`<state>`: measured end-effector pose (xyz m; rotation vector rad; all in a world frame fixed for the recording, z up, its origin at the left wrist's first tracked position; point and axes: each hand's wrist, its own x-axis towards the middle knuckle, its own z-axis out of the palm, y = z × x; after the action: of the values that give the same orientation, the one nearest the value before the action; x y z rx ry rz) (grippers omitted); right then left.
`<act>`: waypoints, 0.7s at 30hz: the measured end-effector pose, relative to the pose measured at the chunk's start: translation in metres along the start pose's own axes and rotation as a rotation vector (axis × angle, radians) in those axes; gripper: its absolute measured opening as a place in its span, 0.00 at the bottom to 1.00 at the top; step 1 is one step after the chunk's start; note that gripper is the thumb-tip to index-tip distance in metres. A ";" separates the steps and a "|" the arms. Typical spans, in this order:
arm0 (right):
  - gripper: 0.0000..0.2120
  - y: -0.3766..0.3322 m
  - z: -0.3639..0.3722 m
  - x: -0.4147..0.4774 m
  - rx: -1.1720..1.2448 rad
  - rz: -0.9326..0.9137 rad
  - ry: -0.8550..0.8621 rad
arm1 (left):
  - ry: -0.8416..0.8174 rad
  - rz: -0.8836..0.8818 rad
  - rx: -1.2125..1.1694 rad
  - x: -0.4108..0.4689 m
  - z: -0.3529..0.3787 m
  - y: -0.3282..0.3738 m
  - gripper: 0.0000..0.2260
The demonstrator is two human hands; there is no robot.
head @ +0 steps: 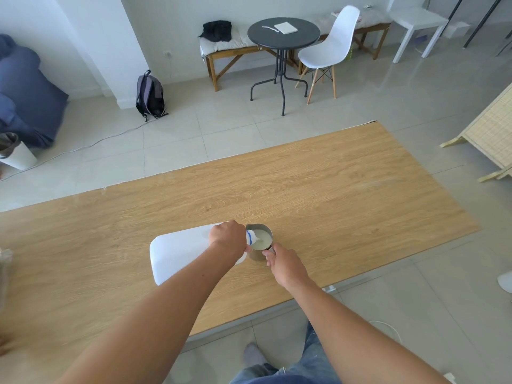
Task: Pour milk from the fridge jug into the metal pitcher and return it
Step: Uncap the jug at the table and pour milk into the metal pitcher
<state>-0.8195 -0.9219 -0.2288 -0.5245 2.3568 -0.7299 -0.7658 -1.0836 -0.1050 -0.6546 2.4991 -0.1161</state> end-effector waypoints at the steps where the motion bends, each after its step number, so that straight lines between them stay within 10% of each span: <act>1: 0.16 0.000 0.000 0.000 0.002 0.001 0.001 | 0.002 0.000 0.003 0.000 0.000 0.000 0.25; 21: 0.15 -0.002 0.000 -0.001 -0.001 -0.001 0.004 | 0.031 0.005 0.026 0.004 0.003 0.003 0.26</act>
<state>-0.8187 -0.9226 -0.2271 -0.5249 2.3607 -0.7306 -0.7677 -1.0828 -0.1103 -0.6400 2.5244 -0.1575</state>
